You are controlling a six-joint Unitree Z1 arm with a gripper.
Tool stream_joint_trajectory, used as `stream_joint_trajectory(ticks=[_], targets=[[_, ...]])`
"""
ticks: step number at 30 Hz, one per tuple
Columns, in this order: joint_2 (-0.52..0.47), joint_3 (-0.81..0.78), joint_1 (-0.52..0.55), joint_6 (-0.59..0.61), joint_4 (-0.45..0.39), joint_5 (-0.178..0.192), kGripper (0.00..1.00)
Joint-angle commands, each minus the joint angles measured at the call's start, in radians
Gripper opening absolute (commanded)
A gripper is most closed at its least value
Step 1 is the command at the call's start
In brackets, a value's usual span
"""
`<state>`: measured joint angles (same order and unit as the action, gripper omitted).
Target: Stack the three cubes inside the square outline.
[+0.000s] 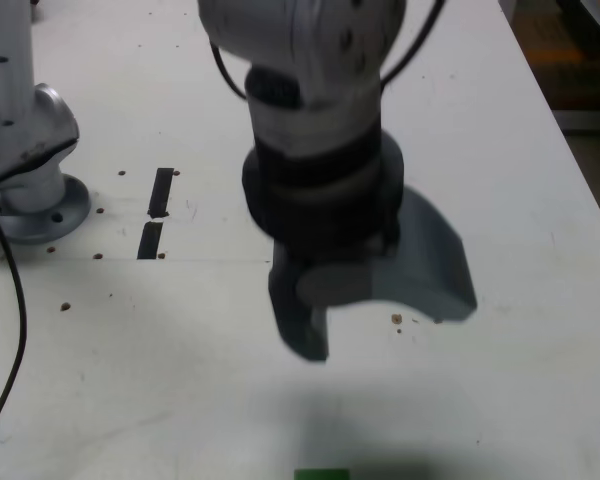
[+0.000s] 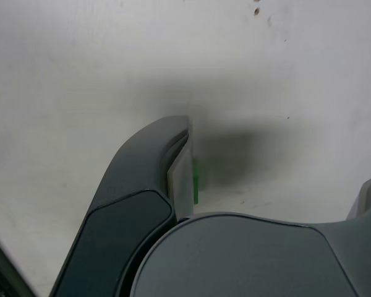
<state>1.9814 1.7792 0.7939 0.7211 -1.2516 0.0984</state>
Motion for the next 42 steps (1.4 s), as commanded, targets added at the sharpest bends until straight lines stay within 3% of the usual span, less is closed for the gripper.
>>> stream_joint_trajectory(ticks=[1,10,17,25,32,42], targets=[[0.013,0.007,0.020,0.019,0.001,-0.014,0.99],[0.041,0.003,0.091,0.109,0.005,-0.067,0.99],[0.069,0.001,0.118,0.153,0.050,-0.078,0.98],[0.112,-0.002,0.119,0.159,0.095,-0.102,0.98],[0.134,-0.024,0.119,0.165,0.124,-0.154,0.97],[0.185,-0.032,0.119,0.169,0.185,-0.178,0.94]])
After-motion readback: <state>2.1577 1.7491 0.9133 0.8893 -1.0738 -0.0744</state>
